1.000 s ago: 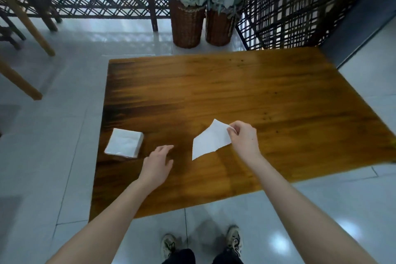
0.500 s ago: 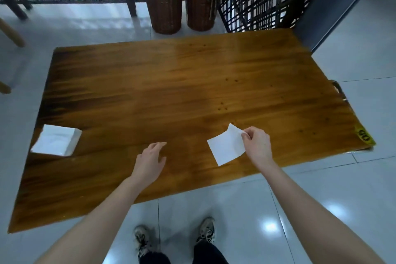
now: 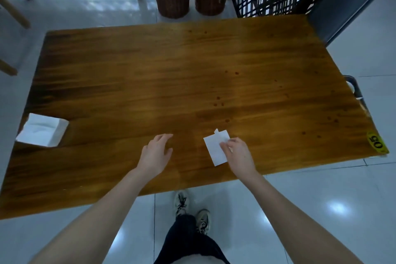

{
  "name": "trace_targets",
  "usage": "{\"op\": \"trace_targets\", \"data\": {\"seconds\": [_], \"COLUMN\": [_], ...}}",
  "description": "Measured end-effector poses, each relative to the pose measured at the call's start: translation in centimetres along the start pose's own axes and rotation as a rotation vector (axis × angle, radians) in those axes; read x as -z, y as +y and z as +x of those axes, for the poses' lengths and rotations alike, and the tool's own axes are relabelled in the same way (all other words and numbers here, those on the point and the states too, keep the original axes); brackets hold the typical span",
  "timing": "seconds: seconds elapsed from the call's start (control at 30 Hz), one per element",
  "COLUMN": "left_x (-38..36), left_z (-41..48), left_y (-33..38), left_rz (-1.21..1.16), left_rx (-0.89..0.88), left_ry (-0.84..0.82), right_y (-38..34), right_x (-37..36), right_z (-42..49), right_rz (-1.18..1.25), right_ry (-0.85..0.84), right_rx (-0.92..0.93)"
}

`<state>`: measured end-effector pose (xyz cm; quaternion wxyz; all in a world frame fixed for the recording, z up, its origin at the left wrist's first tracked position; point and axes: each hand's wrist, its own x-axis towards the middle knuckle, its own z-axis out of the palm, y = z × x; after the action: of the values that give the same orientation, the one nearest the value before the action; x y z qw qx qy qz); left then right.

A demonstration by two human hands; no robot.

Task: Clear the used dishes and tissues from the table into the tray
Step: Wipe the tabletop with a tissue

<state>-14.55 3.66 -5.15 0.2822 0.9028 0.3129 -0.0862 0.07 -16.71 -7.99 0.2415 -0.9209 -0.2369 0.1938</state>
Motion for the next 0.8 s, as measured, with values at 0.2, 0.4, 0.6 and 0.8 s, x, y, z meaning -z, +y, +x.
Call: {"op": "trace_targets", "data": {"seconds": [0.2, 0.4, 0.6, 0.8], "left_x": [-0.2, -0.4, 0.1, 0.5], "left_z": [2.3, 4.9, 8.4, 11.9], "left_y": [0.4, 0.9, 1.0, 0.7], "left_rz": [-0.016, -0.019, -0.027, -0.008], "left_rx": [-0.037, -0.041, -0.081, -0.096], "left_ry": [-0.026, -0.068, -0.107, -0.114], "right_y": [1.1, 1.7, 1.8, 1.7], "right_x": [-2.3, -2.4, -1.4, -0.3], "right_z": [0.8, 2.0, 3.3, 5.4], "right_rz": [-0.140, -0.227, -0.133, -0.067], "right_ry": [-0.066, -0.048, -0.016, 0.093], "right_rx": [0.070, 0.217, 0.258, 0.165]}}
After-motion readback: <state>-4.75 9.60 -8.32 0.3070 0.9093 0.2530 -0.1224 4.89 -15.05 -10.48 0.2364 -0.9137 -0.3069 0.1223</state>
